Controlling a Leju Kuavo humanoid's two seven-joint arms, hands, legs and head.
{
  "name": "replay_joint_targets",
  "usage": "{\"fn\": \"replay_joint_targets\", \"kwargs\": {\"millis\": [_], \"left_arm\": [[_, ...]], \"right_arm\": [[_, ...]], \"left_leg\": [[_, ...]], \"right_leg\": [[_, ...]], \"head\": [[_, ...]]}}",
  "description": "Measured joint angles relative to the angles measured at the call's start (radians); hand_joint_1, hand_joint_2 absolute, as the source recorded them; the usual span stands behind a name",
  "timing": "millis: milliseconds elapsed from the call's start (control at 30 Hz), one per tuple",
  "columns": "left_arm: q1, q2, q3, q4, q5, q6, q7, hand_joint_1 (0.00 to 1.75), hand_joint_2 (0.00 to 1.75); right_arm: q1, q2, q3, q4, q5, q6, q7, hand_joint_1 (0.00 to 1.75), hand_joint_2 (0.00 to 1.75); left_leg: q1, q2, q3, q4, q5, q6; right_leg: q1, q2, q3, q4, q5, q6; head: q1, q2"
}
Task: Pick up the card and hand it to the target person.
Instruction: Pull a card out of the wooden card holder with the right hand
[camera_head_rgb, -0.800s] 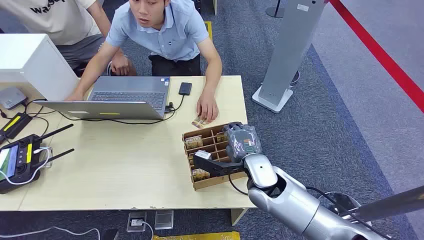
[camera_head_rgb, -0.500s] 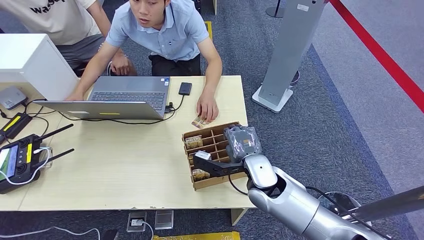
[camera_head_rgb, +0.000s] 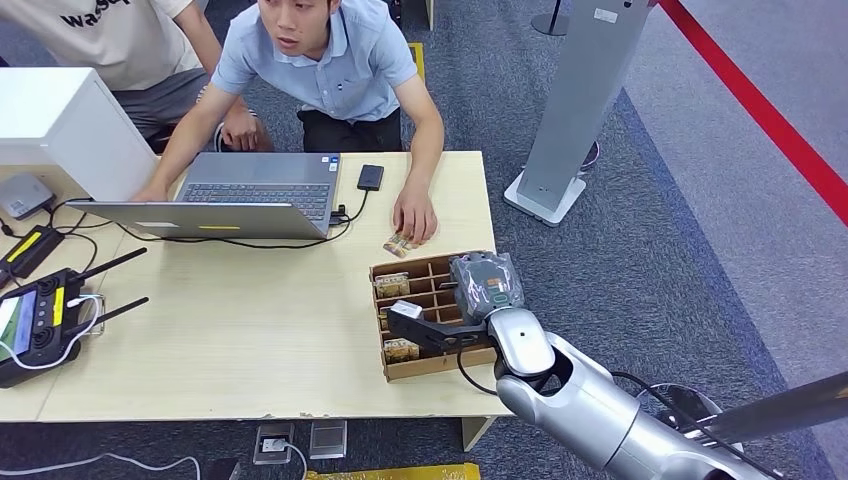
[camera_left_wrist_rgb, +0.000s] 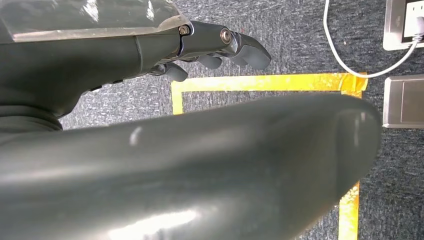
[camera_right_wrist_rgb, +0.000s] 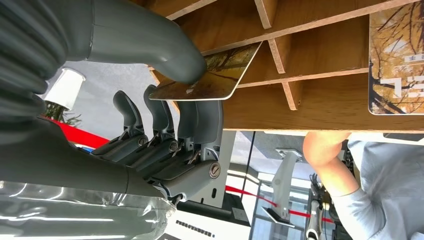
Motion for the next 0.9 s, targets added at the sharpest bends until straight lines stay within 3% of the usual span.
{"fn": "replay_joint_targets", "kwargs": {"millis": [500,733,900], "left_arm": [[0.004,0.0,0.0,0.0,0.004,0.025,0.003,0.0,0.0],[0.016,0.01,0.0,0.0,0.017,0.028,0.003,0.0,0.0],[0.022,0.014,0.0,0.0,0.025,0.027,0.0,0.0,0.0]], "right_arm": [[0.0,-0.005,-0.008,-0.026,-0.008,0.001,0.014,1.41,1.75],[-0.035,-0.048,-0.06,-0.182,-0.295,0.135,0.07,1.41,1.75],[-0.078,-0.078,-0.101,-0.343,-0.411,0.095,0.034,1.41,1.75]], "left_leg": [[0.0,0.0,0.0,0.0,0.0,0.0],[0.0,0.0,0.0,0.0,0.0,0.0],[0.0,0.0,0.0,0.0,0.0,0.0]], "right_leg": [[0.0,0.0,0.0,0.0,0.0,0.0],[0.0,0.0,0.0,0.0,0.0,0.0],[0.0,0.0,0.0,0.0,0.0,0.0]], "head": [[0.0,0.0],[0.001,0.0],[0.0,0.0]]}}
